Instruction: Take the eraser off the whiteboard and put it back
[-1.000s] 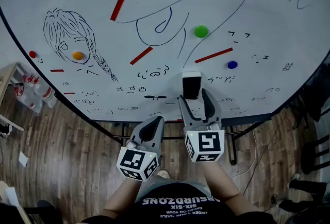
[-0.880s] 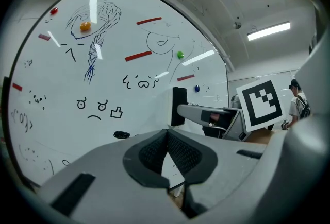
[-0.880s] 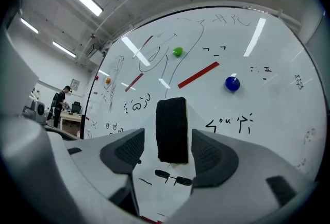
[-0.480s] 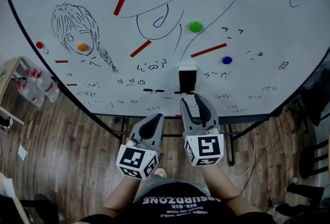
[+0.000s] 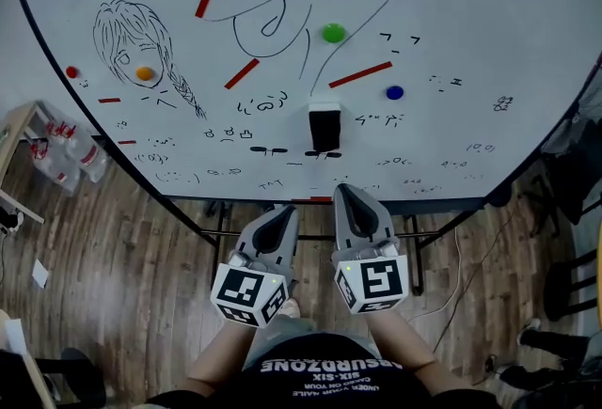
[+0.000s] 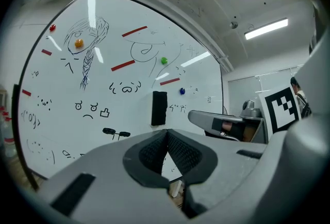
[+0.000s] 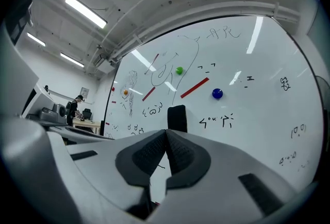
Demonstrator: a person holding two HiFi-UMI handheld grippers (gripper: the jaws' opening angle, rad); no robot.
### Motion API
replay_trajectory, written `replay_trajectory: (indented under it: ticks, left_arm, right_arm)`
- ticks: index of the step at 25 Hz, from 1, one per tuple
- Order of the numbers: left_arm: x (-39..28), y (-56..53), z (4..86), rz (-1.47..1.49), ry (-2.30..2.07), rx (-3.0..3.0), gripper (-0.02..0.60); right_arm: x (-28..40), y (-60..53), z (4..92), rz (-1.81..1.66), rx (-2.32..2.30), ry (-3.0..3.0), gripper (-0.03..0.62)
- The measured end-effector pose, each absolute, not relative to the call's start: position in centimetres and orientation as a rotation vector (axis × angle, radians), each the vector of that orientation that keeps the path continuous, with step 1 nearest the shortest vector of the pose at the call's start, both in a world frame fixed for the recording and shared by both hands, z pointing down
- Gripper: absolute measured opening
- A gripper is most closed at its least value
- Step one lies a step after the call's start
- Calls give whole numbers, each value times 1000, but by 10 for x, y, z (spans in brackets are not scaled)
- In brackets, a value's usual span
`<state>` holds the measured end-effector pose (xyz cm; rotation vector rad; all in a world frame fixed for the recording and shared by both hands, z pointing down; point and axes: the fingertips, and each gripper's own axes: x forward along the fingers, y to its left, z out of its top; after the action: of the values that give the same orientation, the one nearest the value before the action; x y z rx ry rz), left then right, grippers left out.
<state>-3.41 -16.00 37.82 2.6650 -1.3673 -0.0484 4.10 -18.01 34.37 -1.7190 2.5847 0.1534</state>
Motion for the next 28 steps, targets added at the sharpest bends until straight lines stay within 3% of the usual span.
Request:
replay_trajectory:
  ticks: [28]
  left_arm:
    - [2,-103,385,-4,-1394,2657,6]
  right_arm:
    - [59,-105,380,56,-1654,2746,-2]
